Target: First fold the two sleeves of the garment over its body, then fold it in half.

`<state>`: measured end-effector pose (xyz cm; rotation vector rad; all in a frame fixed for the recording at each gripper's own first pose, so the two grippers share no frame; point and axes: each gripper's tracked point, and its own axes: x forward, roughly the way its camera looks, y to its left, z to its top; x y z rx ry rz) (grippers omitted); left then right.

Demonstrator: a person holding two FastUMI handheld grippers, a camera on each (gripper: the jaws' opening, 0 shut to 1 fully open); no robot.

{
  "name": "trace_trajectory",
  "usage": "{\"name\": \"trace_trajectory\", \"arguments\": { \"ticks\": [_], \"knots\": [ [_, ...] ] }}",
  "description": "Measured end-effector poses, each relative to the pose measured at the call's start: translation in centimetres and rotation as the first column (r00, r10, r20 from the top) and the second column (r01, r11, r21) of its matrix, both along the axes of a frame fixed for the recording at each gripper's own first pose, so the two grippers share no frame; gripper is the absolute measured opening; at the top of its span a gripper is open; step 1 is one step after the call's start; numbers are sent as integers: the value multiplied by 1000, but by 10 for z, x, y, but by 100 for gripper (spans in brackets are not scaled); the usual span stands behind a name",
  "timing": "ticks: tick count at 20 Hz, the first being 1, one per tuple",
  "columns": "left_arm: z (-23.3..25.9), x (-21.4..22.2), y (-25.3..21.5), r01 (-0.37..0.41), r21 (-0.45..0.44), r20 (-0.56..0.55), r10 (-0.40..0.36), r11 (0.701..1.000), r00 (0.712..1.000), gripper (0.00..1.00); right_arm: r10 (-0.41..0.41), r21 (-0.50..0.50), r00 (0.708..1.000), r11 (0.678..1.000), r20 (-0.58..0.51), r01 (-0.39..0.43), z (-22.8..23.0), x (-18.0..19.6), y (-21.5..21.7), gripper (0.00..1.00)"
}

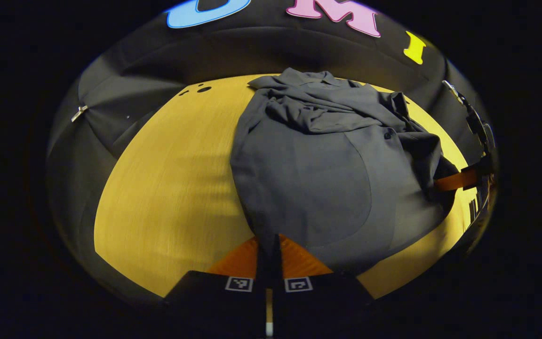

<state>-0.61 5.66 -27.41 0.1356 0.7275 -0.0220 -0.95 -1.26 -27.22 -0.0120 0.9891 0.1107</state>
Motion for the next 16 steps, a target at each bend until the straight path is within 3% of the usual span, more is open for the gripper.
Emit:
{"name": "trace_trajectory", "arguments": {
  "ticks": [4, 10, 16],
  "knots": [
    [6, 1, 1, -10, -40, -10, 9, 999, 1000, 6, -71, 112, 997, 991, 10, 69, 13, 6, 1, 6],
    [45, 6, -8, -13, -142, 53, 21, 990, 998, 5, 8, 47, 995, 999, 103, -13, 40, 3, -9, 5],
    [94, 27, -17, 31, -156, 152, -7, 987, 988, 6, -23, 124, 987, 992, 160, 3, 75, 22, -9, 5]
  ]
}}
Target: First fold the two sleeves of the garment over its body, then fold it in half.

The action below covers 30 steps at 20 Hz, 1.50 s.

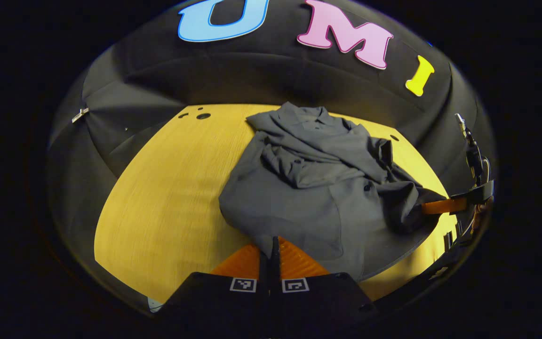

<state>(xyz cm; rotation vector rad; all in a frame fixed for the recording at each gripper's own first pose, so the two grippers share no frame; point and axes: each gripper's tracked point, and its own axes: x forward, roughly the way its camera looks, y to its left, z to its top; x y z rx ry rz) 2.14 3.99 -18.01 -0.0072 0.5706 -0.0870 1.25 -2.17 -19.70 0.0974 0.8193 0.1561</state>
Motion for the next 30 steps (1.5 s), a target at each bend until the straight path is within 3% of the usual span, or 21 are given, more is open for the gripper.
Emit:
{"name": "trace_trajectory", "arguments": {
  "ticks": [3, 12, 19, 30],
  "knots": [
    [28, 17, -5, 14, -16, 83, -13, 1000, 996, 5, -9, 28, 999, 1000, 53, 8, 20, 17, -2, 5],
    [84, 76, -11, 10, -25, 188, -5, 1000, 982, 2, 6, 31, 983, 999, 183, -12, 66, 69, -3, 5],
    [132, 138, -15, 3, -50, 261, 10, 999, 965, 5, -18, 62, 964, 998, 266, 1, 97, 130, -8, 5],
    [156, 258, 0, -32, -126, 314, 71, 991, 947, 5, -56, 102, 924, 995, 379, 18, 139, 253, 5, 5]
  ]
}}
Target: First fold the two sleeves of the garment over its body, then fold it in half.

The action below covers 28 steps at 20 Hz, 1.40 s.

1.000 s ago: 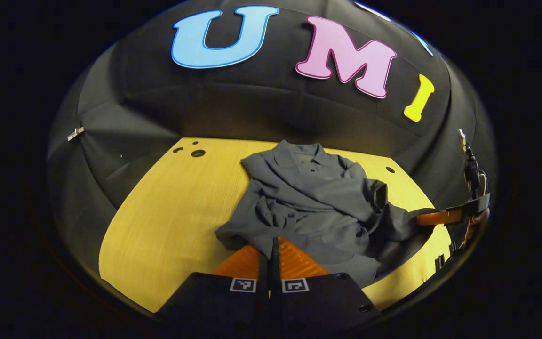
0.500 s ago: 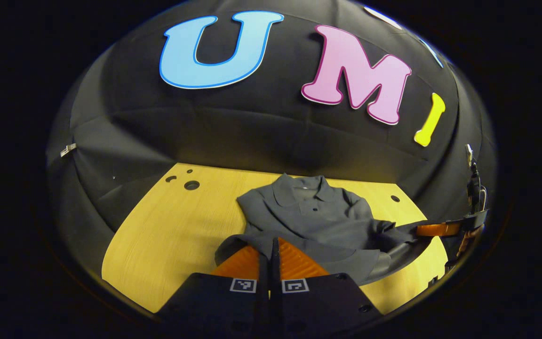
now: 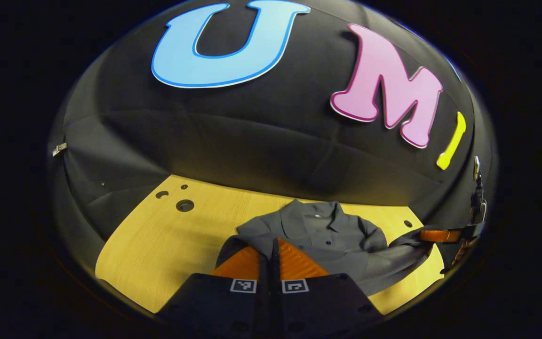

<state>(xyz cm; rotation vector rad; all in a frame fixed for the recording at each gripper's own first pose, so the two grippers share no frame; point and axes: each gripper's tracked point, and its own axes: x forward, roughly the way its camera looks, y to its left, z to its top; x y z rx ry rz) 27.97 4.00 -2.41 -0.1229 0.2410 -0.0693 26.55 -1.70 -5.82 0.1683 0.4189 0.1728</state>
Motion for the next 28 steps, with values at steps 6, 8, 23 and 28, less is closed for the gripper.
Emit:
{"name": "trace_trajectory", "arguments": {
  "ticks": [6, 8, 23, 28],
  "knots": [
    [-6, 69, 4, 1, 15, 33, -2, 1000, 999, 5, -21, 1, 999, 1000, 38, 21, 1, 67, 8, 5],
    [-13, 89, 5, 4, 29, 34, -5, 1000, 999, 5, -32, 4, 999, 999, 41, 32, -5, 84, 9, 5],
    [7, 76, 14, -87, 71, 95, 80, 994, 992, 51, -80, -7, 997, 997, 18, 80, -13, 78, 8, 71],
    [54, 12, 29, -136, 126, 183, 112, 983, 977, 97, -116, -48, 990, 992, 86, 120, 17, 25, -4, 99]
  ]
}}
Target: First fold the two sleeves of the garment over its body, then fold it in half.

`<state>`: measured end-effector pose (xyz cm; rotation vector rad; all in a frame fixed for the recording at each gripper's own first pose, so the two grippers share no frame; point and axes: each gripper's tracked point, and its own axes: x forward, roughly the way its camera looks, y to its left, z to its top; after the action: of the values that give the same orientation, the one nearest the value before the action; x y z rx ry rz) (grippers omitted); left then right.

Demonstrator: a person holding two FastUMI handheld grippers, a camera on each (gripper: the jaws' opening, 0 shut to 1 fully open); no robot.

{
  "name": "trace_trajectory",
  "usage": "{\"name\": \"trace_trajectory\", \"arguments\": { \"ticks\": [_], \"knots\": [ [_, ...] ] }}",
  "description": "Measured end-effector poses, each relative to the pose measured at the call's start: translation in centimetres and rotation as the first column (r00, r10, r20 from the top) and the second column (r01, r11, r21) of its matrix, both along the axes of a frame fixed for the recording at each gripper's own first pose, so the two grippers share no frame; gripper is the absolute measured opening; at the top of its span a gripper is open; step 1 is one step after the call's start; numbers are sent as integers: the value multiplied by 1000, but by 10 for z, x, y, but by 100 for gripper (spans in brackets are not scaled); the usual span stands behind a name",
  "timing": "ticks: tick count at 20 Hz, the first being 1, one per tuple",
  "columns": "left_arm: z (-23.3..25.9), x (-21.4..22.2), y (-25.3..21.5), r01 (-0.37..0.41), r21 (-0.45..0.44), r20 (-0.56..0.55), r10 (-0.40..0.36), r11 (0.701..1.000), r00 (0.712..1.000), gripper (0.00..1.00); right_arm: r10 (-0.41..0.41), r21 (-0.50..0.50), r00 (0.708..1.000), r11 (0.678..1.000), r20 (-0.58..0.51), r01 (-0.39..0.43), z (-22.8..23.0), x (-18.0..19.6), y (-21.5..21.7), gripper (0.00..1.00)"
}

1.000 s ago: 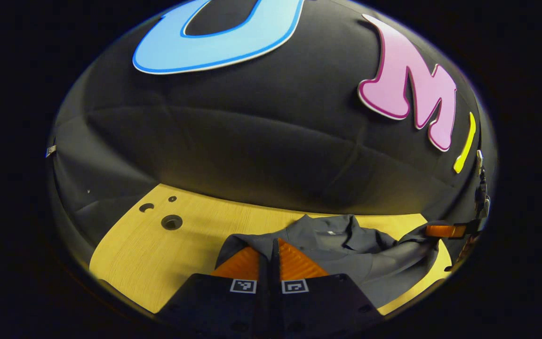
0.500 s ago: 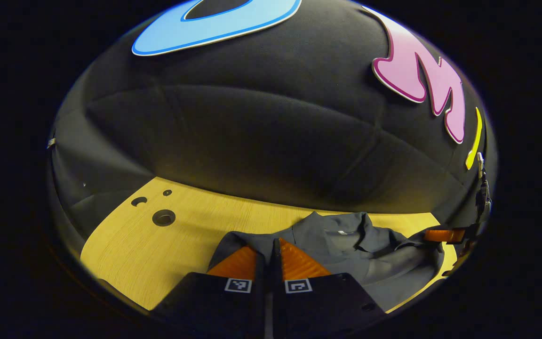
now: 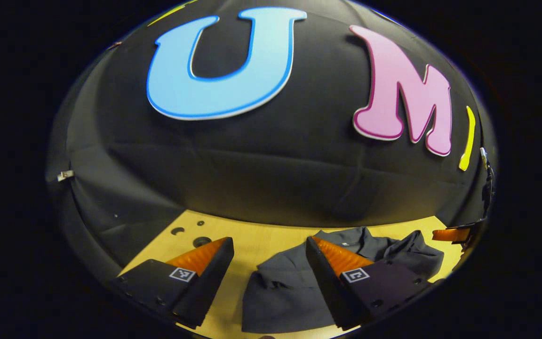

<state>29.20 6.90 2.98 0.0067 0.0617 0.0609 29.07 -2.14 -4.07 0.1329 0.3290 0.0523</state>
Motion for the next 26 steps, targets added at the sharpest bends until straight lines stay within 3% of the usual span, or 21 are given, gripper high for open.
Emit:
{"name": "trace_trajectory", "arguments": {
  "ticks": [10, 16, 20, 26],
  "knots": [
    [47, -159, -1, -20, 114, 117, 6, 993, 993, 97, -23, -67, 992, 997, 127, 32, 46, -133, 7, 99],
    [44, -224, -12, 18, 29, 161, -23, 999, 987, 96, -9, -81, 990, 997, 142, 21, 42, -204, 33, 99],
    [31, -266, -12, 38, 24, 213, -42, 999, 976, 96, 6, -79, 991, 997, 133, 5, 26, -244, 50, 98],
    [-17, -296, -1, 15, -10, 137, -13, 1000, 991, 97, 13, -69, 998, 998, 53, -9, -17, -282, 67, 99]
  ]
}}
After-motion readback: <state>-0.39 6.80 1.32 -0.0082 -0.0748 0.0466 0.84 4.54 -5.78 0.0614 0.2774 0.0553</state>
